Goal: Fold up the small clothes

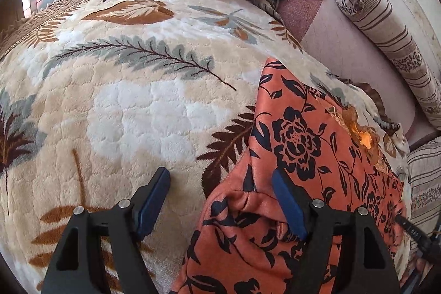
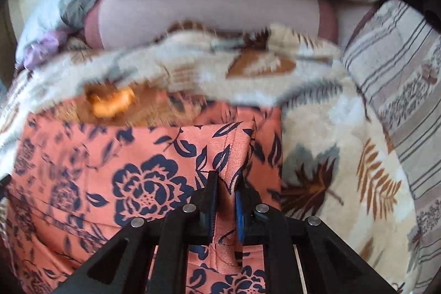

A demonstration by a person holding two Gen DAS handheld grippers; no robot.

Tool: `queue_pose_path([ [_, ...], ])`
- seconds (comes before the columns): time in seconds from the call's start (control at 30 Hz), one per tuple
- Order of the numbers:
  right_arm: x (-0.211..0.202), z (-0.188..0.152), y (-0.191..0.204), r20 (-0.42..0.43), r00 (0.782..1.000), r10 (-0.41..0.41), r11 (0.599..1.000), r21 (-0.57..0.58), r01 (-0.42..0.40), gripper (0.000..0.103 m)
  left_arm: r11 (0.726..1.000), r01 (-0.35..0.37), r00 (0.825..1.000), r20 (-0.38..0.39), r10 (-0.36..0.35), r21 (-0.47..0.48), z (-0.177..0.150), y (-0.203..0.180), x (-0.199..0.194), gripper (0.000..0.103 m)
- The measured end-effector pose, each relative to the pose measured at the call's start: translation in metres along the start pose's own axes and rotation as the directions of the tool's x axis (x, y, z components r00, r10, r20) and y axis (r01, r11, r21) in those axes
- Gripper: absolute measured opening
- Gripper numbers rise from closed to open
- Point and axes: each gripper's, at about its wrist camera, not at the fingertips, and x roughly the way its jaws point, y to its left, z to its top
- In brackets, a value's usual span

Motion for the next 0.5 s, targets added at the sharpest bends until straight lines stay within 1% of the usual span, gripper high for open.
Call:
queue_pose_path([
  [0.03, 0.012, -0.006, -0.007, -0.03, 0.999, 0.039, 0.999, 0.029, -0.038, 0.023, 1.0, -0.01, 1.0, -0.001, 0.01, 0.02, -0.001, -0.002, 0.001, 0.077],
  [0.1, -0.003, -0.009, -0.025, 0.046, 0.995, 0.089, 0.985, 0.144, -0.094, 0.027, 0.998, -0.028, 1.0, -0.001, 0.028, 0.064, -0.003, -0.006, 0.001, 0.077],
  [0.13, -0.011, -0.01, -0.033, 0.076, 0.993, 0.092, 0.976, 0.19, -0.105, 0.028, 0.997, -0.034, 0.999, 0.0, 0.034, 0.074, -0.004, -0.007, 0.001, 0.077],
  [0.17, -0.021, -0.01, -0.039, 0.11, 0.991, 0.08, 0.971, 0.216, -0.102, 0.034, 0.996, -0.039, 0.999, -0.003, 0.039, 0.075, -0.004, -0.008, 0.001, 0.077],
  [0.2, -0.032, -0.009, -0.045, 0.146, 0.987, 0.067, 0.968, 0.231, -0.1, 0.035, 0.996, -0.043, 0.999, -0.003, 0.043, 0.074, -0.004, -0.008, 0.001, 0.077],
  [0.23, -0.043, -0.007, -0.048, 0.183, 0.98, 0.074, 0.963, 0.243, -0.118, 0.035, 0.996, -0.045, 0.999, -0.002, 0.045, 0.075, -0.004, -0.008, 0.001, 0.077],
  [0.27, -0.051, -0.004, -0.051, 0.215, 0.971, 0.103, 0.954, 0.254, -0.157, 0.036, 0.996, -0.047, 0.999, -0.001, 0.047, 0.079, -0.004, -0.008, 0.001, 0.077],
  [0.3, -0.059, -0.005, -0.053, 0.239, 0.958, 0.159, 0.94, 0.26, -0.221, 0.04, 0.995, -0.049, 0.999, -0.002, 0.05, 0.084, -0.004, -0.009, 0.001, 0.077],
  [0.33, -0.062, -0.005, -0.052, 0.251, 0.94, 0.231, 0.921, 0.256, -0.295, 0.046, 0.995, -0.051, 0.999, -0.002, 0.051, 0.088, -0.004, -0.009, 0.001, 0.077],
  [0.37, -0.063, -0.007, -0.053, 0.254, 0.919, 0.303, 0.897, 0.251, -0.365, 0.064, 0.995, -0.051, 0.999, -0.001, 0.052, 0.087, -0.004, -0.009, 0.001, 0.077],
  [0.4, -0.059, -0.012, -0.05, 0.247, 0.893, 0.376, 0.867, 0.246, -0.433, 0.07, 0.995, -0.051, 0.999, -0.001, 0.052, 0.085, -0.004, -0.009, 0.001, 0.077],
  [0.43, -0.049, -0.012, -0.044, 0.216, 0.878, 0.427, 0.847, 0.244, -0.472, 0.07, 0.995, -0.051, 0.999, -0.001, 0.051, 0.088, -0.004, -0.009, 0.001, 0.077],
  [0.47, -0.034, -0.016, -0.037, 0.155, 0.883, 0.443, 0.847, 0.249, -0.469, 0.07, 0.995, -0.051, 0.999, -0.001, 0.052, 0.09, -0.004, -0.009, 0.001, 0.077],
  [0.5, -0.013, -0.022, -0.036, 0.07, 0.903, 0.423, 0.861, 0.279, -0.425, 0.07, 0.995, -0.051, 0.999, -0.001, 0.051, 0.091, -0.004, -0.009, 0.001, 0.077],
])
